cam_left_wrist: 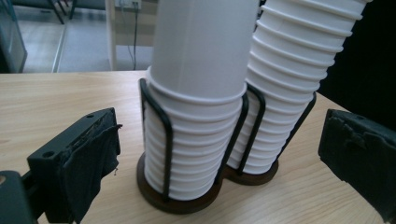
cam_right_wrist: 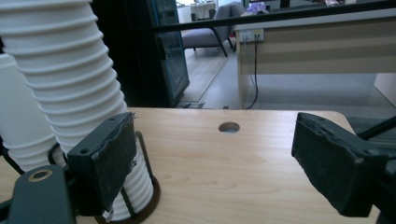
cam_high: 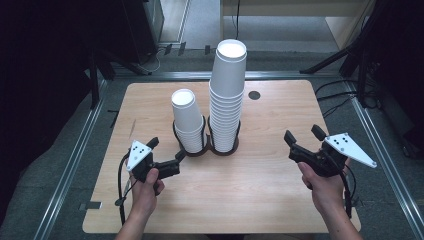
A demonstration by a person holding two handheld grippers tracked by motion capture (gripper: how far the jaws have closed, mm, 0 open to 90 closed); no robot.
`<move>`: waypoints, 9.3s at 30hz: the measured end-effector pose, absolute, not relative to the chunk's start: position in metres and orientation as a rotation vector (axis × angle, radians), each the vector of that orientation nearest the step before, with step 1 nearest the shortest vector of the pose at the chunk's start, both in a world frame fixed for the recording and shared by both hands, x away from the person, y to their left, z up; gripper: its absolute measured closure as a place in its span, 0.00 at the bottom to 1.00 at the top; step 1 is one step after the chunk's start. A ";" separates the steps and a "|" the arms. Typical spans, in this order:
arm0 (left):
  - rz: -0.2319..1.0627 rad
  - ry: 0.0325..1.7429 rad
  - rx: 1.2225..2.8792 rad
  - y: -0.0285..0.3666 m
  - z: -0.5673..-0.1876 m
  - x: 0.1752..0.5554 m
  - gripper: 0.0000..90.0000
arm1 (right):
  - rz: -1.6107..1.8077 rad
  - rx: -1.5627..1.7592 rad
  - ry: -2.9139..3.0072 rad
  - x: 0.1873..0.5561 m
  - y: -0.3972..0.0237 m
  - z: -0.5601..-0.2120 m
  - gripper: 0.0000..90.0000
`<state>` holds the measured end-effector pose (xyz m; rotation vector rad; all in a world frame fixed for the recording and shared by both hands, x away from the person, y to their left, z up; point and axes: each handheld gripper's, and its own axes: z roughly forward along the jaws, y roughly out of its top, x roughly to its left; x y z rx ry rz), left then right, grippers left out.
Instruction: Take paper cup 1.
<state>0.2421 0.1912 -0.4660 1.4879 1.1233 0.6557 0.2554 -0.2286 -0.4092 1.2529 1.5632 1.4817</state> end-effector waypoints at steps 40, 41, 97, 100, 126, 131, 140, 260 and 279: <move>0.739 1.008 1.587 0.092 -0.429 0.287 0.00 | 1.562 1.061 1.749 0.300 -0.121 -0.337 0.05; 0.738 1.005 1.589 0.090 -0.428 0.288 0.00 | 1.571 1.052 1.752 0.300 -0.119 -0.335 0.05; 0.835 1.118 1.510 0.047 -0.432 0.320 0.07 | 1.622 1.050 1.769 0.356 -0.069 -0.307 0.11; 0.834 1.115 1.510 0.048 -0.432 0.320 0.07 | 1.624 1.049 1.762 0.356 -0.070 -0.304 0.11; 0.826 1.115 1.519 0.049 -0.431 0.319 0.08 | 1.650 0.969 1.577 0.338 -0.076 -0.262 0.15; 0.828 1.116 1.521 0.049 -0.432 0.319 0.08 | 1.699 0.969 1.557 0.334 -0.084 -0.250 0.15; 0.826 1.117 1.518 0.049 -0.432 0.319 0.08 | 1.732 0.963 1.522 0.324 -0.103 -0.236 0.16; 0.478 0.686 1.862 0.085 -0.485 0.199 0.07 | 0.854 0.222 1.842 0.208 -0.103 -0.518 0.19; 0.498 0.600 1.868 0.084 -0.483 0.193 0.16 | 0.951 0.151 1.938 0.203 -0.099 -0.518 0.19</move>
